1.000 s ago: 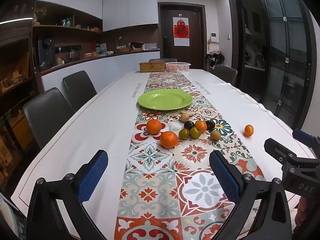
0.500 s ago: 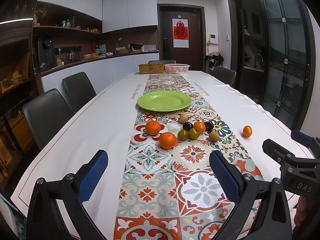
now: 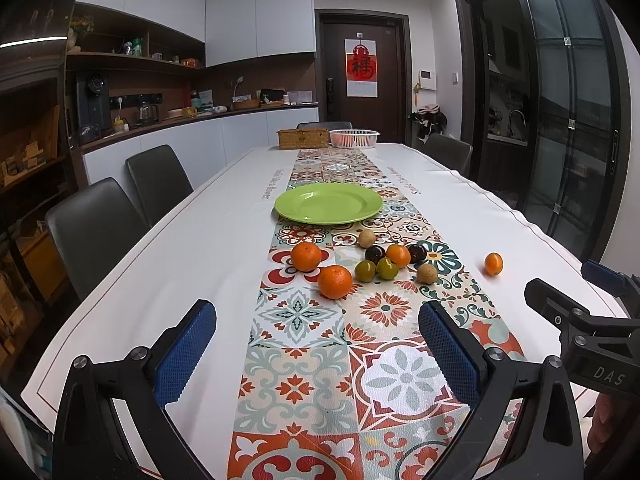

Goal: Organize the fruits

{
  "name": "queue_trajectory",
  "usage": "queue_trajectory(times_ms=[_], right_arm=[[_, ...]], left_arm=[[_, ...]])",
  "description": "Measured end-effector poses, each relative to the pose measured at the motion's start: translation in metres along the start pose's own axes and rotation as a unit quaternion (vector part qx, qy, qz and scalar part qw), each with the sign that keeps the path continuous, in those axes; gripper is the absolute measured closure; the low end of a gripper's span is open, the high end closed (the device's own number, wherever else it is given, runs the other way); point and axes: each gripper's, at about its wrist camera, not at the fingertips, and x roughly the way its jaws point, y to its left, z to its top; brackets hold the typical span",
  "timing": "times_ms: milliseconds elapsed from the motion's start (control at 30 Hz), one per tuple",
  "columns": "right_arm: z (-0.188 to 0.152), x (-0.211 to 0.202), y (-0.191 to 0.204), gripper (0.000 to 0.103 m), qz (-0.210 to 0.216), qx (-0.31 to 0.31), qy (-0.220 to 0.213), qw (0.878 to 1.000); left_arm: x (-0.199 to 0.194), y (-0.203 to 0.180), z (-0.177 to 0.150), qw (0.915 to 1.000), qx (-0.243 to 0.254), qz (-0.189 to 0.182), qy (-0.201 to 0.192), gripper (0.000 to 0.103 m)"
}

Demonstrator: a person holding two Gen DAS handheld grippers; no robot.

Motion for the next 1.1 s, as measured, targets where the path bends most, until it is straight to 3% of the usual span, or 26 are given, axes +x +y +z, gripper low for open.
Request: queue_trajectory(times_ms=[1100], right_arm=[[0.0003,-0.003,0.0007,0.001,0.0,-0.001,-0.001,1.0]], left_arm=[[-0.0022,0.001,0.0011,1.0,-0.001,-0.001,-0.002,0.0]])
